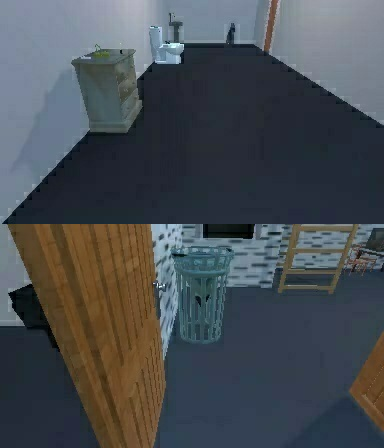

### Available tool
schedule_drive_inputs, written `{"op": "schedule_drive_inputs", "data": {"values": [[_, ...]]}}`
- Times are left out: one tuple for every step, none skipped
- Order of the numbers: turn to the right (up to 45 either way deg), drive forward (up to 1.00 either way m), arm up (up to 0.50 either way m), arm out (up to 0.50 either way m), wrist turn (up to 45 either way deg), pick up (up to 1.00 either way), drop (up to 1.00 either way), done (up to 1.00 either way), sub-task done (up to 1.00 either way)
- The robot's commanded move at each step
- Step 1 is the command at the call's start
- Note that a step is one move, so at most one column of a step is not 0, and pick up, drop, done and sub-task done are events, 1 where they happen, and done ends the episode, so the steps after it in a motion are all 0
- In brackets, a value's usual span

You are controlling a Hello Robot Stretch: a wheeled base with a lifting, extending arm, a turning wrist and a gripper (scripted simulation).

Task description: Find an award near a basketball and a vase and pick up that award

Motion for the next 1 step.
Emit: {"op": "schedule_drive_inputs", "data": {"values": [[15.0,0.00,0.00,0.00,0.0,0.00,0.00,0.00,0.00]]}}
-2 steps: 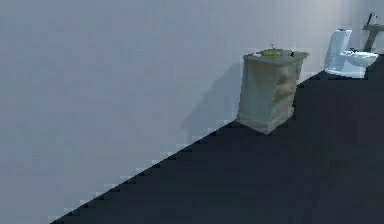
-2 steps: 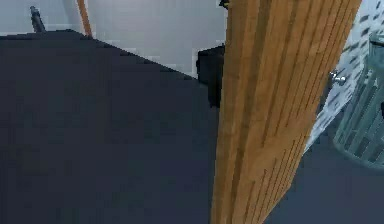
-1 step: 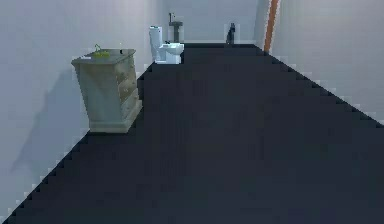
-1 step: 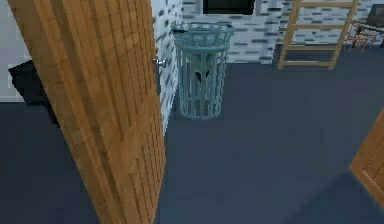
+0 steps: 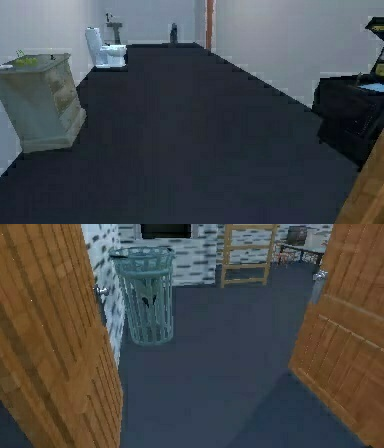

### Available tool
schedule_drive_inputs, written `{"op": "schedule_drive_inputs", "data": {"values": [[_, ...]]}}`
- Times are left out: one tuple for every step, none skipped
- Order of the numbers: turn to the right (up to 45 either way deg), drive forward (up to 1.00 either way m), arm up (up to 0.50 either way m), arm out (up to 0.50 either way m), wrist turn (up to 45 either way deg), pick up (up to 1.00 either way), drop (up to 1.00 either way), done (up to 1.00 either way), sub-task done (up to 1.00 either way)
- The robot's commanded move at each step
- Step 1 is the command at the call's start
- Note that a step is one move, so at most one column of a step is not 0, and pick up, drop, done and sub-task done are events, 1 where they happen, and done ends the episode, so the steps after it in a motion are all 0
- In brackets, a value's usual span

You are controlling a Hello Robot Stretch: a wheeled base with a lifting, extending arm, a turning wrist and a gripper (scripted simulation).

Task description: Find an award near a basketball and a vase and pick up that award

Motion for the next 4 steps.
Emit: {"op": "schedule_drive_inputs", "data": {"values": [[0.0,1.00,0.00,0.00,0.0,0.00,0.00,0.00,0.00],[0.0,1.00,0.00,0.00,0.0,0.00,0.00,0.00,0.00],[0.0,1.00,0.00,0.00,0.0,0.00,0.00,0.00,0.00],[3.0,0.00,0.00,0.00,0.0,0.00,0.00,0.00,0.00]]}}
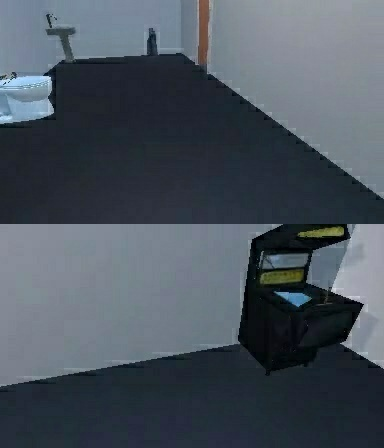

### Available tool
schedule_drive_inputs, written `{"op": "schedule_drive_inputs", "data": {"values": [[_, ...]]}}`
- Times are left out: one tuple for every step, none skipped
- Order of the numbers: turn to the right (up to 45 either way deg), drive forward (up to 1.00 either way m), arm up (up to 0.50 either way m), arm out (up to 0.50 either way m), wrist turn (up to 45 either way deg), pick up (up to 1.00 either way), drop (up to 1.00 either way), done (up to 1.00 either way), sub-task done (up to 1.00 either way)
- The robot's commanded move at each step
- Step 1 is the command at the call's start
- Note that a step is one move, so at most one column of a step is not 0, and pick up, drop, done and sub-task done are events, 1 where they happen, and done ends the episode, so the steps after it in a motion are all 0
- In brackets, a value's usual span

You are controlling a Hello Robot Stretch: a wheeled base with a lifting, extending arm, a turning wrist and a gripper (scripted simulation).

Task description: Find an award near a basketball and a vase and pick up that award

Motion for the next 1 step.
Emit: {"op": "schedule_drive_inputs", "data": {"values": [[0.0,1.00,0.00,0.00,0.0,0.00,0.00,0.00,0.00]]}}
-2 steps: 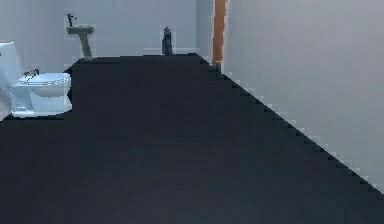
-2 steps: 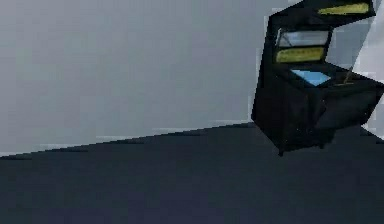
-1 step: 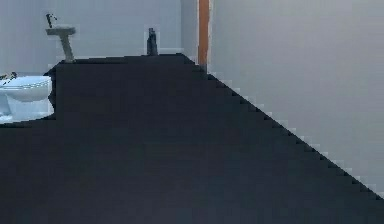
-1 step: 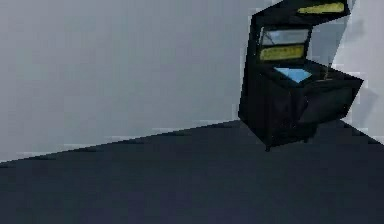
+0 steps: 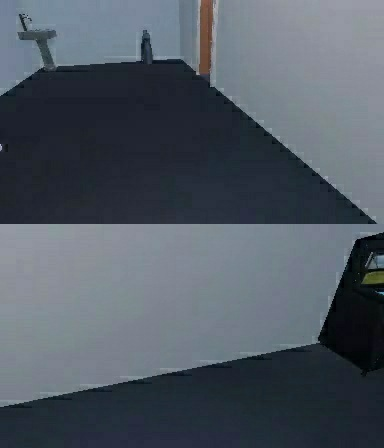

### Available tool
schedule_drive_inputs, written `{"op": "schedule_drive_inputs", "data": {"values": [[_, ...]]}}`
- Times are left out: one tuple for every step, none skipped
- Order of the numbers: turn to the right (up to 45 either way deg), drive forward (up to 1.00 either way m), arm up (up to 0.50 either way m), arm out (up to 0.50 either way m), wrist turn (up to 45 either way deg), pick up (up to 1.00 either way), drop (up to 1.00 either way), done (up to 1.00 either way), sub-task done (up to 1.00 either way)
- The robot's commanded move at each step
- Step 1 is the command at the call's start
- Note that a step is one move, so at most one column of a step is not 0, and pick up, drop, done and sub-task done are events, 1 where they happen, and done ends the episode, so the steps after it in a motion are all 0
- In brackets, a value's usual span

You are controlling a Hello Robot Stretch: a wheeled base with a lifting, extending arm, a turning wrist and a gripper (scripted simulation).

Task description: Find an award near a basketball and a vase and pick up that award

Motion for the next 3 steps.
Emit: {"op": "schedule_drive_inputs", "data": {"values": [[0.0,1.00,0.00,0.00,0.0,0.00,0.00,0.00,0.00],[0.0,1.00,0.00,0.00,0.0,0.00,0.00,0.00,0.00],[0.0,1.00,0.00,0.00,0.0,0.00,0.00,0.00,0.00]]}}
